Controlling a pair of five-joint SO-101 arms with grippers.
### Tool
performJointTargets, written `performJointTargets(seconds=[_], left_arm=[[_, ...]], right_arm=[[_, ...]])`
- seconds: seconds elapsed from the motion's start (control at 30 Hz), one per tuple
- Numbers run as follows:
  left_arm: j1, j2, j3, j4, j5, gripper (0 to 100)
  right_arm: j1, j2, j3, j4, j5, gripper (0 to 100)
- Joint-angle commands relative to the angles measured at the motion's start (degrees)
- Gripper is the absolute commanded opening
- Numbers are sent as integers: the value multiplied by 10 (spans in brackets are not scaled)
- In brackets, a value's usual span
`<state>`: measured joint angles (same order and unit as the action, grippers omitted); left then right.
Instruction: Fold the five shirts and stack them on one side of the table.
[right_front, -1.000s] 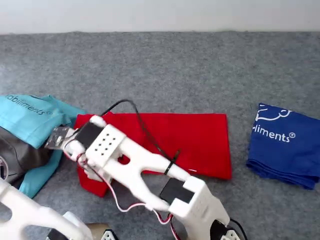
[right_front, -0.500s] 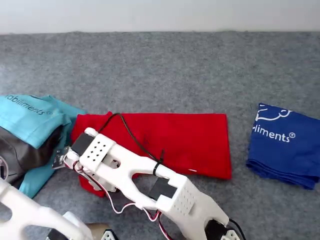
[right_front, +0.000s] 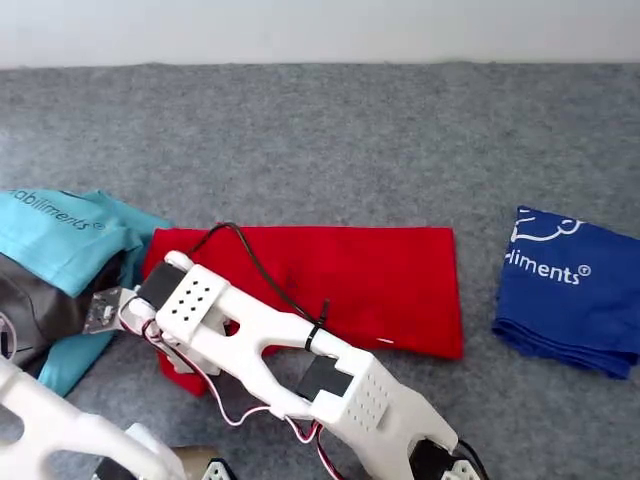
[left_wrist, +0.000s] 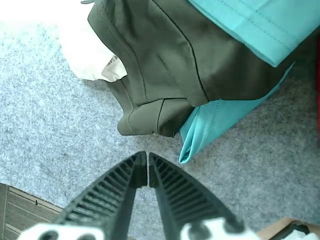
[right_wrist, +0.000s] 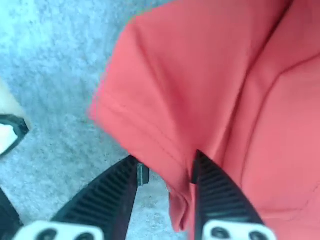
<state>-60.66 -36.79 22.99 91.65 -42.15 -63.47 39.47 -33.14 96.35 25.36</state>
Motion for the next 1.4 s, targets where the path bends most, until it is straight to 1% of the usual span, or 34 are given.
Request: performJointTargets(seconds=[0.0, 0.23, 0.3, 0.4, 0.6, 0.73, 0.9, 1.0, 1.13, 1.37], left_arm=[[-1, -10, -3, -2, -8, 18], [-1, -9, -3, -4, -8, 18], [-1, -9, -3, -5, -8, 18], [-1, -9, -3, -5, -8, 18], [-1, -9, -3, -5, -8, 18], [-1, -9, -3, -5, -8, 18], [0, -9, -3, -5, -8, 18], [0, -9, -3, -5, -8, 18], [0, -9, -3, -5, -8, 18], [0, -10, -3, -4, -8, 18]], right_arm=[[-2, -9, -27, -9, -6, 115], [-2, -5, -29, -28, -7, 112], [-2, -4, -29, -37, -7, 79], [0, -4, -29, -51, -7, 4], [12, -11, -29, -44, -2, 9], [42, -43, -40, -22, 2, 9], [96, -87, -40, -35, 2, 9], [129, -88, -40, -51, 1, 9], [166, -73, -39, -89, -19, 9], [200, -32, -39, -127, -25, 12]])
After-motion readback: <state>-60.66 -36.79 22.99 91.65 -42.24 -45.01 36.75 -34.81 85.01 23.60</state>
